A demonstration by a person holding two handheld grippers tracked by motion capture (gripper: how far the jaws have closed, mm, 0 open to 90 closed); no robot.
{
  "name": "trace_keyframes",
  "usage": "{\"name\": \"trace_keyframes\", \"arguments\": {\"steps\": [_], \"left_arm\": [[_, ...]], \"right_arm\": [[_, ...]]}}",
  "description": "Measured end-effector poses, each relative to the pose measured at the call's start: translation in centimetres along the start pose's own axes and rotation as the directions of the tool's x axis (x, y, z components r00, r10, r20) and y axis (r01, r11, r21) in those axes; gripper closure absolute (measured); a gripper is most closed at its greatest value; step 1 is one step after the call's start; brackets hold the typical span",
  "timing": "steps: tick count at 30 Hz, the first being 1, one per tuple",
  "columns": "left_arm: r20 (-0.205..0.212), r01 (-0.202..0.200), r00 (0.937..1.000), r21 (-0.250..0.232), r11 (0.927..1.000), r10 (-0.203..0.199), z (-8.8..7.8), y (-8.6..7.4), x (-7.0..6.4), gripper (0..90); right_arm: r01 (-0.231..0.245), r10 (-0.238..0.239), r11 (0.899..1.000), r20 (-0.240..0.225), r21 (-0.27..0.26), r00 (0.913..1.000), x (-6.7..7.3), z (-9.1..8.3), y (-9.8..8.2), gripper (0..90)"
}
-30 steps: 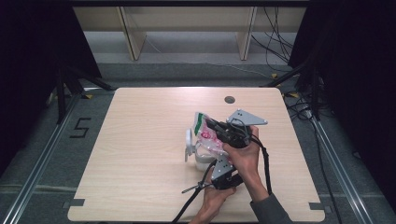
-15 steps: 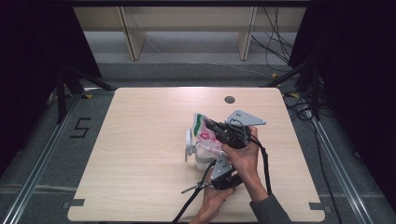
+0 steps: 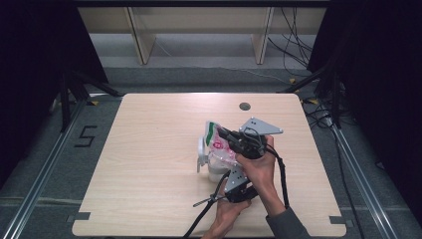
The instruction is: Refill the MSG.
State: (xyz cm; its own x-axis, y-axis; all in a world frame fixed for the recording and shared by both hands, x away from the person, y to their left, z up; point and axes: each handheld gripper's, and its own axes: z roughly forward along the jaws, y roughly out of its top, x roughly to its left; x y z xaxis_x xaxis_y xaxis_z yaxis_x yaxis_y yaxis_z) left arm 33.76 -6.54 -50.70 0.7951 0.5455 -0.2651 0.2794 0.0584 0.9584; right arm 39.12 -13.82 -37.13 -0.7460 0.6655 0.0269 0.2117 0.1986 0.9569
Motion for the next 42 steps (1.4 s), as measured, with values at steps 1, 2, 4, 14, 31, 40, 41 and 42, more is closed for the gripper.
{"name": "trace_keyframes", "arguments": {"steps": [1, 2, 4, 14, 31, 40, 41, 42], "left_arm": [[0.002, 0.001, 1.0, -0.003, 1.0, -0.001, 0.01, 0.02, -0.03, 77.6], [0.002, -0.001, 1.0, -0.003, 1.0, 0.001, -0.01, 0.02, -0.02, 77.6], [-0.002, -0.005, 1.0, 0.003, 1.0, 0.005, -0.06, 0.01, -0.01, 77.6], [0.001, -0.004, 1.0, 0.0, 1.0, 0.004, -0.03, -0.04, 0.0, 77.6], [0.022, 0.006, 0.9997, -0.025, 0.9997, -0.006, 0.18, -0.08, 0.1, 77.7], [0.02, 0.002, 0.9998, -0.019, 0.9998, -0.001, 0.22, -0.09, 0.12, 77.7], [0.017, 0.003, 0.9999, -0.018, 0.9998, -0.003, 0.23, -0.1, 0.08, 77.7], [0.017, 0.001, 0.9999, -0.021, 0.9998, 0.0, 0.21, -0.12, 0.08, 77.7]], "right_arm": [[-0.001, 0.001, 1.0, -0.001, -0.001, 1.0, 0.02, 0.0, 0.01, 89.9], [-0.002, 0.002, 1.0, -0.001, -0.002, 1.0, 0.02, -0.02, 0.03, 89.9], [0.0, 0.0, 1.0, 0.003, -0.003, 1.0, -0.02, -0.05, 0.05, 89.9], [0.004, -0.004, 1.0, 0.007, -0.003, 1.0, 0.0, -0.11, 0.08, 89.9], [0.003, -0.003, 1.0, 0.003, -0.005, 1.0, -0.02, -0.07, 0.05, 89.9], [-0.01, 0.01, 1.0, 0.005, 0.005, 0.9999, -0.05, -0.19, 0.09, 89.9], [-0.016, 0.016, 1.0, 0.008, 0.005, 0.9998, 0.0, -0.16, 0.04, 89.9], [-0.003, 0.003, 1.0, 0.0, -0.001, 1.0, -0.07, 0.0, -0.01, 89.9]]}}
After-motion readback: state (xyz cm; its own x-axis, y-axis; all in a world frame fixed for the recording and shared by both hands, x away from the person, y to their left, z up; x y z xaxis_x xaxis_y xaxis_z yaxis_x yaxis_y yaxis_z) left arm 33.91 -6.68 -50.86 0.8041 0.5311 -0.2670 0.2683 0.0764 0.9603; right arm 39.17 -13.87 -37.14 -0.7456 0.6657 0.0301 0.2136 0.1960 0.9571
